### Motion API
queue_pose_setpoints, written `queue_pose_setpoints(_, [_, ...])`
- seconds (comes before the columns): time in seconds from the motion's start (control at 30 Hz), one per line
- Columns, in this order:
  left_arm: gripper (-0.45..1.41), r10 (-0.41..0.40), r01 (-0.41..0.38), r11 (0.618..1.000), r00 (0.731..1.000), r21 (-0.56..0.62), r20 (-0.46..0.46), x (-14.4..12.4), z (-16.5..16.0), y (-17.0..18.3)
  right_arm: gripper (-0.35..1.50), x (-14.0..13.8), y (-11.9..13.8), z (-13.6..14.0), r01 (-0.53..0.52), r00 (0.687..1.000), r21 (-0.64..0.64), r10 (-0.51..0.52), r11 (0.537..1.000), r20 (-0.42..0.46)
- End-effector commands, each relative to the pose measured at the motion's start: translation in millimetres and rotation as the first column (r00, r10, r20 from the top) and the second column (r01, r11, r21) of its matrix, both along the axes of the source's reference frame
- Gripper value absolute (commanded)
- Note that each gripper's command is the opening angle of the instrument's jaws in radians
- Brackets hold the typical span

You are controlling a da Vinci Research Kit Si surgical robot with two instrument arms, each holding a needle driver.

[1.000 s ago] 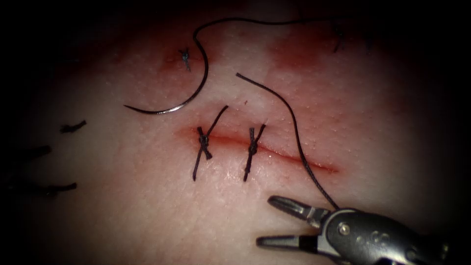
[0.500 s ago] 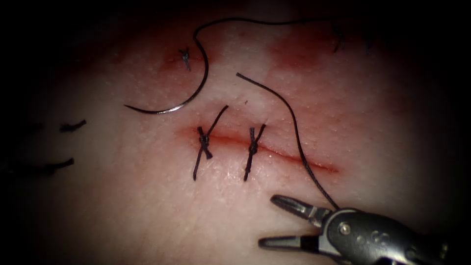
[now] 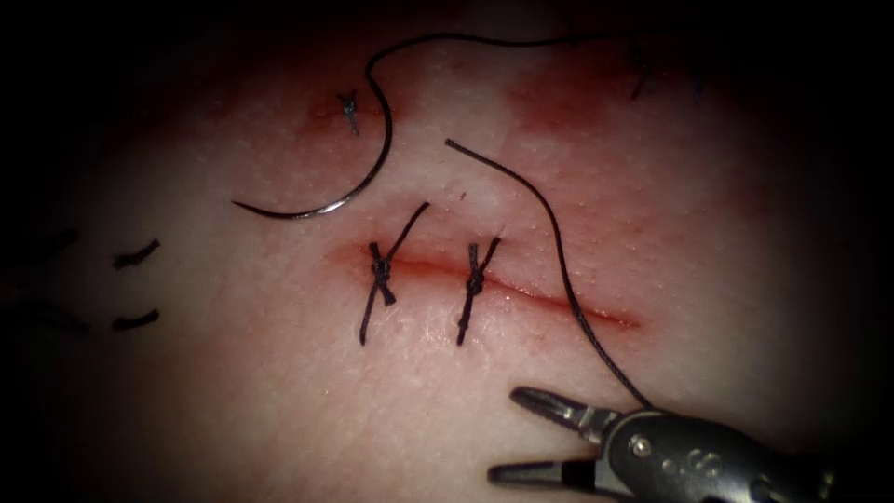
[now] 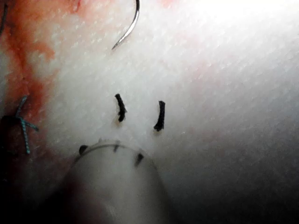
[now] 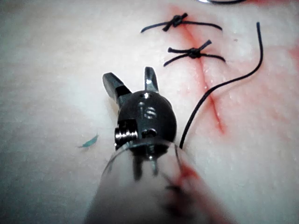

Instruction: Wound Closure

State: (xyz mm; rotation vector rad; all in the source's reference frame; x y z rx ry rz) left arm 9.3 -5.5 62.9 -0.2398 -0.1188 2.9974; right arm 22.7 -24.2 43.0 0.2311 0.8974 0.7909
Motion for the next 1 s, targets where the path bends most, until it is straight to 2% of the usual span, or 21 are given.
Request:
queue_pose_setpoints(0.03, [1.06,0.018,-0.018,1.0,1.0,-0.019,-0.018,0.0,0.0,0.0,0.52,0.7,-0.5,0.6,0.002,1.0,0.001,-0.002,1.0,0.0])
queue_pose_setpoints(0.23, [1.0,0.13,-0.137,0.988,0.987,-0.077,-0.091,1.8,-2.5,2.9,0.46,0.6,-0.6,0.6,0.013,1.0,-0.005,-0.013,1.0,0.005])
queue_pose_setpoints(0.3, [0.98,0.102,-0.108,0.989,0.993,-0.103,-0.064,1.6,-3.3,3.8,0.51,0.6,-0.6,0.5,0.013,1.0,-0.005,-0.013,1.0,0.005])
queue_pose_setpoints(0.37, [0.86,0.04,-0.036,0.992,0.999,-0.118,0.031,0.9,-4.1,4.4,0.52,0.6,-0.5,0.5,0.013,1.0,-0.005,-0.013,1.0,0.005])
queue_pose_setpoints(0.4, [0.83,0.016,-0.005,0.993,0.996,-0.117,0.093,0.4,-4.4,4.5,0.39,0.6,-0.5,0.5,0.01,1.0,-0.007,-0.01,1.0,0.001])
queue_pose_setpoints(0.43, [0.73,-0.006,0.024,0.993,0.989,-0.118,0.146,-0.3,-4.7,4.6,0.04,0.4,-0.5,0.5,0.027,1.0,-0.041,-0.027,0.999,-0.001])
queue_pose_setpoints(0.47, [0.53,-0.043,0.069,0.99,0.978,-0.123,0.203,-1.5,-5.1,4.6,-0.15,0.3,-0.5,0.5,0.06,0.998,-0.09,-0.059,0.994,0.007])
queue_pose_setpoints(0.5, [0.42,-0.065,0.096,0.988,0.969,-0.119,0.24,-2.5,-5.4,4.6,-0.2,0.2,-0.3,0.5,0.074,0.997,-0.114,-0.073,0.991,0.012])
queue_pose_setpoints(0.53, [0.42,-0.083,0.117,0.987,0.959,-0.111,0.272,-3.7,-5.6,4.5,-0.26,0.0,-0.1,0.6,0.088,0.996,-0.159,-0.086,0.983,0.018])
queue_pose_setpoints(0.6, [0.59,-0.107,0.136,0.989,0.93,-0.058,0.352,-6.6,-6.0,4.3,-0.32,-0.3,0.3,0.9,0.127,0.992,-0.254,-0.123,0.959,0.03])
queue_pose_setpoints(0.67, [1.03,-0.125,0.139,0.99,0.903,-0.005,0.411,-9.7,-6.2,4.2,-0.3,-0.7,0.7,1.4,0.144,0.99,-0.276,-0.139,0.95,0.038])
queue_pose_setpoints(0.73, [1.15,-0.137,0.141,0.99,0.885,0.025,0.445,-12.2,-6.3,4.4,-0.26,-1.0,0.8,1.8,0.153,0.988,-0.273,-0.147,0.95,0.042])
queue_pose_setpoints(0.87, [1.2,-0.142,0.138,0.99,0.873,0.042,0.467,-16.8,-6.1,6.3,-0.28,-2.2,0.1,3.2,0.198,0.977,-0.185,-0.178,0.963,0.117])
queue_pose_setpoints(0.93, [1.13,-0.142,0.141,0.989,0.876,0.035,0.461,-18.2,-5.9,7.4,-0.21,-2.8,-0.5,4.1,0.226,0.968,-0.163,-0.202,0.96,0.152])
queue_pose_setpoints(1.0, [0.98,-0.143,0.15,0.989,0.885,0.019,0.443,-19.3,-5.3,8.7,-0.1,-3.5,-1.1,4.9,0.252,0.957,-0.121,-0.228,0.96,0.179])
